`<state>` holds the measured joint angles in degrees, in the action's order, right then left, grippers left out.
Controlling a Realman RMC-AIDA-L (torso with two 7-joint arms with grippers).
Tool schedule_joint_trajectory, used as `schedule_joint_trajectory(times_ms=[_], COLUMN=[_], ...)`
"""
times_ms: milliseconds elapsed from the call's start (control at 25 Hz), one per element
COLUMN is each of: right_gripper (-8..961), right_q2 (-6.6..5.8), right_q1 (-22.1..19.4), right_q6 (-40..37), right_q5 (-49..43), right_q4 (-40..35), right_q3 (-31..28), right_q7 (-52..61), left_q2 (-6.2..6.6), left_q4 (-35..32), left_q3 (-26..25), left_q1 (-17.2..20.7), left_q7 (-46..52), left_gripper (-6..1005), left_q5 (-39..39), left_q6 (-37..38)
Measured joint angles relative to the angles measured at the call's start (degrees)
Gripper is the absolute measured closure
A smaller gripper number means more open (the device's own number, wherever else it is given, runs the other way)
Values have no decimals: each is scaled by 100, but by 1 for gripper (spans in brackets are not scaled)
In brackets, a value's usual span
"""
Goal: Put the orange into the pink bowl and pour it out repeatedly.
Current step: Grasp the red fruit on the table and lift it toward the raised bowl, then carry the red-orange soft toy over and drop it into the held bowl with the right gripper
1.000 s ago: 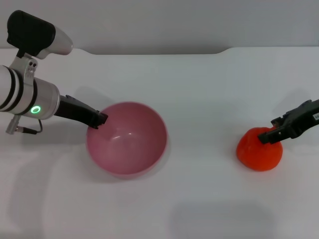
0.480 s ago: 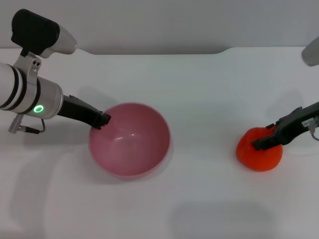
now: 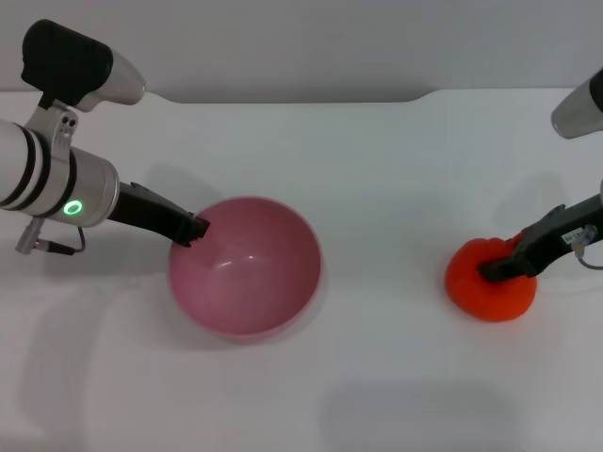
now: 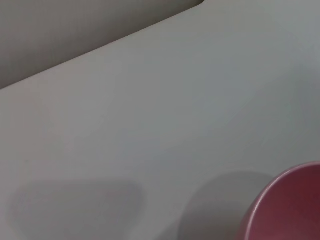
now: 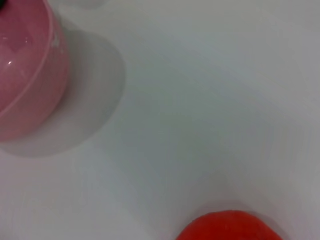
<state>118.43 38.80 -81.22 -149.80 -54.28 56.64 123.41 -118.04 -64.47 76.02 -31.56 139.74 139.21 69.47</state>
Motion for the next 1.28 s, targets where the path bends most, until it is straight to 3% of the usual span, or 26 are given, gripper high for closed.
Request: schedule_joint_trajectory(times_ms=[480,800,1000,1280], right_gripper=[714,782,816,843], right_q2=[29,41,49,57], right_q1=[-44,-176,-378,-708], right_q6=[-56,-175,-766,-1396], right_q5=[67,417,947,1678], right_q4=[-153,-645,-1720,-4033], right_q3=[5,5,21,318], right_q7=[-4,-1,122,698], left_q2=[6,28,4,-5], left_q4=[-20,-125,-391,-388], left_q3=[-22,-114,-107,-12], left_q1=[-106,-527,-609,-788], left_q7=[1,162,192,266], left_gripper=[953,954,954,953], left_q5=[1,17,6,2], left_q6=[254,844,864,854])
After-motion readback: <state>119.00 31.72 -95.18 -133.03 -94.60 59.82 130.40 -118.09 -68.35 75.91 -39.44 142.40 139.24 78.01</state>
